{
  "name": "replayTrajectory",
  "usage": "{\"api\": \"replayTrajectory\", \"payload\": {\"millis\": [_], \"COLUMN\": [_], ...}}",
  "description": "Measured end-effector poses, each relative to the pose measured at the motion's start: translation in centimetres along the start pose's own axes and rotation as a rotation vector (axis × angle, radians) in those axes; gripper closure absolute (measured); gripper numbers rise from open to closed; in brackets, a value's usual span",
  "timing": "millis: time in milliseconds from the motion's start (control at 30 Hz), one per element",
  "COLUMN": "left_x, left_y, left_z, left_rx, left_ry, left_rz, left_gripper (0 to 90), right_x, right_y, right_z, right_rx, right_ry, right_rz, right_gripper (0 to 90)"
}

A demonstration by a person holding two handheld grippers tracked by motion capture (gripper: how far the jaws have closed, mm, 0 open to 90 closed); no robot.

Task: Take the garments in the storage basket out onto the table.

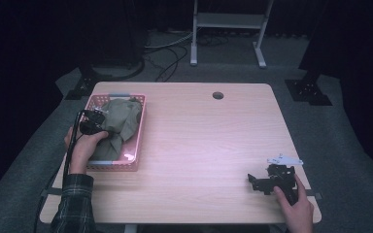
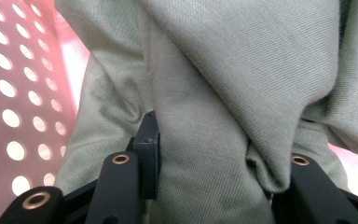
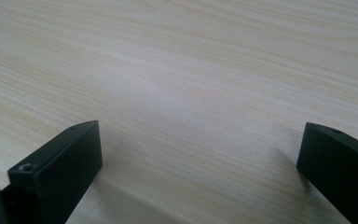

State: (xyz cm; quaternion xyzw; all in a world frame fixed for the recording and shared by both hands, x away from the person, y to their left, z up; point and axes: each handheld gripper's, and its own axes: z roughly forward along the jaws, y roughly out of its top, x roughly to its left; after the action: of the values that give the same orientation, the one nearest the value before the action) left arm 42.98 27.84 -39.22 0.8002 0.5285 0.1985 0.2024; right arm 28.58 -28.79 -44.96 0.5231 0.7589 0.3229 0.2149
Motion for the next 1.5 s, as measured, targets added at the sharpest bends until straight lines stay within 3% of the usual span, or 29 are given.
{"api": "replayTrajectory", "payload": {"millis": [733,1233,1500], "left_x": [0.3,0.3,0.2], "left_y": [0.0,0.2,0.3], "left_z": [-1.0,-2.2,-3.2], "left_rx": [-0.116,-0.223,-0.308], "left_ry": [-0.009,0.005,0.004], "left_rz": [-0.049,-0.080,-0.107], "left_gripper": [57.8,58.2,59.0], "right_x": [0.0,0.0,0.0], "right_y": [0.0,0.0,0.0], "right_z": [0.0,0.0,0.0], "right_rx": [0.000,0.000,0.000], "right_ry": [0.000,0.000,0.000], "right_rz": [0.000,0.000,0.000], "right_gripper": [0.0,0.0,0.0]}}
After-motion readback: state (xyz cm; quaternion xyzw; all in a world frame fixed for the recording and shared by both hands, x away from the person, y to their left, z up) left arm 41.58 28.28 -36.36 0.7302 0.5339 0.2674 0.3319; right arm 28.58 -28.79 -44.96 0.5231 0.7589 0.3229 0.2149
